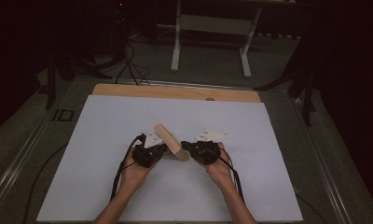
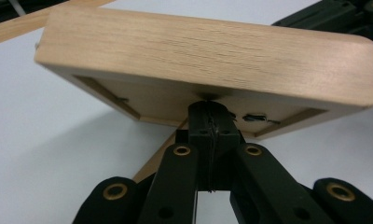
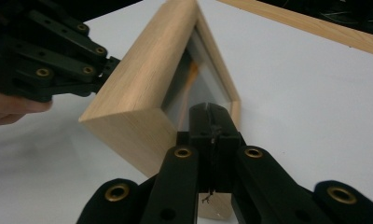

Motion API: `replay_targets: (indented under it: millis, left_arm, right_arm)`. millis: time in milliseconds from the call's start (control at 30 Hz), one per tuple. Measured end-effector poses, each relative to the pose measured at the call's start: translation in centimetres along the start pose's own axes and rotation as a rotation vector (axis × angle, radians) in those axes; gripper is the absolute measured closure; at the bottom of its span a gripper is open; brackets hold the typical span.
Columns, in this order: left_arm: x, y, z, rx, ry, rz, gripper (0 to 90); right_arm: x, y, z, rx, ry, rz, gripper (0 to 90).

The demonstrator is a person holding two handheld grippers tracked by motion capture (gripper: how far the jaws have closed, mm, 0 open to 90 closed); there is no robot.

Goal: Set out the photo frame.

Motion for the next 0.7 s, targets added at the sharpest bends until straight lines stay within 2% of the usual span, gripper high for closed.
replay_targets:
  millis: [167, 500, 700]
  left_arm:
    - [-0.2, 0.2, 0.0, -0.003, 0.003, 0.004, 89.7]
    - [-0.7, 0.7, -0.1, 0.02, -0.005, 0.014, 89.8]
    - [-1.0, 1.2, 0.0, 0.029, -0.02, 0.037, 89.8]
  right_arm:
    - [0.0, 0.2, 0.1, 0.005, 0.004, -0.002, 89.8]
    - [0.0, 0.9, 0.3, 0.026, 0.014, -0.012, 89.9]
    - [-0.1, 1.3, 0.4, 0.033, 0.024, -0.022, 89.9]
Point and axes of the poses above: each handheld gripper's, and its own axes: x roughly backward along the jaws, z roughly out of its underside, y roughly to its left, the point moved 4 cm from there along -x, roughly forward along the jaws, and after that the axes turned 12 degrees about -x, right-handed, at the moved point
